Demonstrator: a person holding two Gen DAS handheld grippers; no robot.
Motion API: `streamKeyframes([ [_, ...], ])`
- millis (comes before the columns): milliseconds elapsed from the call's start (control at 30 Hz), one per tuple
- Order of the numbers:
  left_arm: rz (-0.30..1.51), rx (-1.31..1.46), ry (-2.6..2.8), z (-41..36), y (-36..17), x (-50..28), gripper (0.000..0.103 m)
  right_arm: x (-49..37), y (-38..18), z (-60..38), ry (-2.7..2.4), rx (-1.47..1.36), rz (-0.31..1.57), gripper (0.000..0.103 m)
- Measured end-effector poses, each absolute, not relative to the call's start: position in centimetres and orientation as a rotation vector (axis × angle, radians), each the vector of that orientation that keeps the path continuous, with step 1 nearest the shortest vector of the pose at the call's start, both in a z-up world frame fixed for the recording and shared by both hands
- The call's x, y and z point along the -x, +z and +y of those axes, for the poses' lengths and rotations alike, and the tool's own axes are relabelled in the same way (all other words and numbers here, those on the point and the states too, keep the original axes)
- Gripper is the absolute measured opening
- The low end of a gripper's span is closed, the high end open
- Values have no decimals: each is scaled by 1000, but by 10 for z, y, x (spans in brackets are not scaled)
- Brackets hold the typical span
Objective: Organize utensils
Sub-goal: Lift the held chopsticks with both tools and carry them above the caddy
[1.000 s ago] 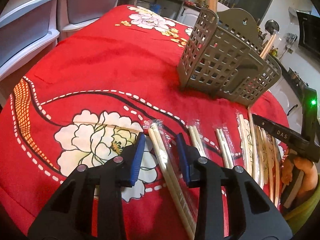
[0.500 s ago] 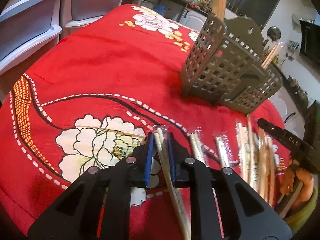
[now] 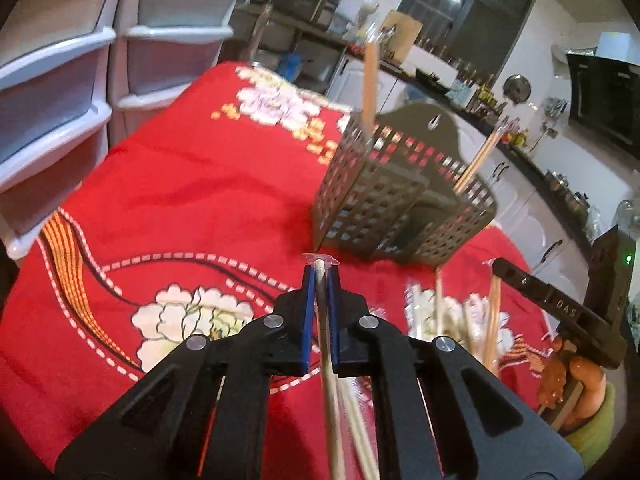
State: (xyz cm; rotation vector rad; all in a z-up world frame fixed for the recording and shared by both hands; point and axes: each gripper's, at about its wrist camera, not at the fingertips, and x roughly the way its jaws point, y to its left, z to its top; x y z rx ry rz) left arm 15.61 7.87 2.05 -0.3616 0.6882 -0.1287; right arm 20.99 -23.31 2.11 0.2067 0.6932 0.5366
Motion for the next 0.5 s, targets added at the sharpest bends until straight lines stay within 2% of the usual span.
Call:
streamKeyframes([
  [500,546,326,-199,63,79,-144,1,-176,74,-228,601,-163,530,6],
])
